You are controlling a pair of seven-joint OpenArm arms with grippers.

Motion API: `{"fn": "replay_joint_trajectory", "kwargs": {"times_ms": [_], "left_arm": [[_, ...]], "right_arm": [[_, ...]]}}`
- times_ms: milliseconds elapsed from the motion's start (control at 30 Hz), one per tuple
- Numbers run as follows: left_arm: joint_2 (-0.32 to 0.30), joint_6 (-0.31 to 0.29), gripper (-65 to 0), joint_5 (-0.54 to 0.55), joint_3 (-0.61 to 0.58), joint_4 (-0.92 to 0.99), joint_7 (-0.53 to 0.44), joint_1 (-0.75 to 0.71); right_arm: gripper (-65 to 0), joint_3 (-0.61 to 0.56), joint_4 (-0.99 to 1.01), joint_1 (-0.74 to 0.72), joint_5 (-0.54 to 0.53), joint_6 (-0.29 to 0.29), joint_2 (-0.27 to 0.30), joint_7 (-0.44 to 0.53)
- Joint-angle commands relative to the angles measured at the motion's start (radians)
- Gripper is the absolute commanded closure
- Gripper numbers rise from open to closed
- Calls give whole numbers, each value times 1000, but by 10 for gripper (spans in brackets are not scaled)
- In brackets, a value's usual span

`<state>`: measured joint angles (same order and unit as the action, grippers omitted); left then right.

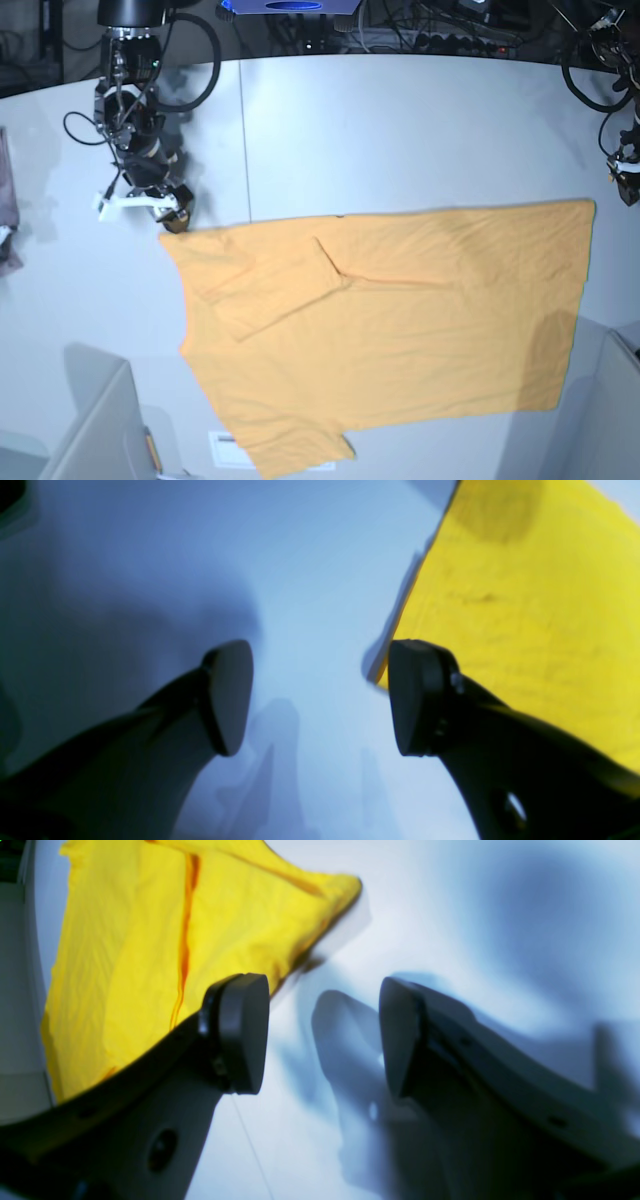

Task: Fold the T-shirt properly
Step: 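Release the shirt and reposition the right gripper at the shoulder, then regrasp the shoulder edges with both grippers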

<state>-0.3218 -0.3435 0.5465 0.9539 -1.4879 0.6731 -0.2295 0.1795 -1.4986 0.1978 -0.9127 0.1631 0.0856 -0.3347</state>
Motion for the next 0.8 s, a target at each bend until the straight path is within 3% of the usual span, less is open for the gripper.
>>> {"fn": "replay_joint_trajectory", "kwargs": {"times_ms": [0, 100, 233, 400, 500, 700, 767], "left_arm": [[-21, -6, -403, 7, 6, -20, -20, -9], [-21, -6, -402, 7, 6, -10, -20, -29], [-9, -6, -385, 8, 6, -10, -20, -31], [-3, -6, -217, 8, 6, -20, -20, -31], [10, -6, -171, 8, 6, -20, -20, -24], [16, -6, -176, 8, 6, -10, -10, -23], [16, -6, -221, 8, 6, -10, 27, -20]], "right_arm": [[-332, 2, -4, -18, -3, -9, 9, 6], [-344, 2, 2, -24, -3, -9, 9, 6], [-419, 8, 8, -24, -4, -9, -11, 6], [-426, 4, 42, -54, -4, -9, -20, 6], [-426, 4, 92, -96, -4, -9, -20, 4], [-425, 2, 143, -128, -4, -9, -20, 4], [-425, 2, 143, -130, -4, -9, -20, 4]]}}
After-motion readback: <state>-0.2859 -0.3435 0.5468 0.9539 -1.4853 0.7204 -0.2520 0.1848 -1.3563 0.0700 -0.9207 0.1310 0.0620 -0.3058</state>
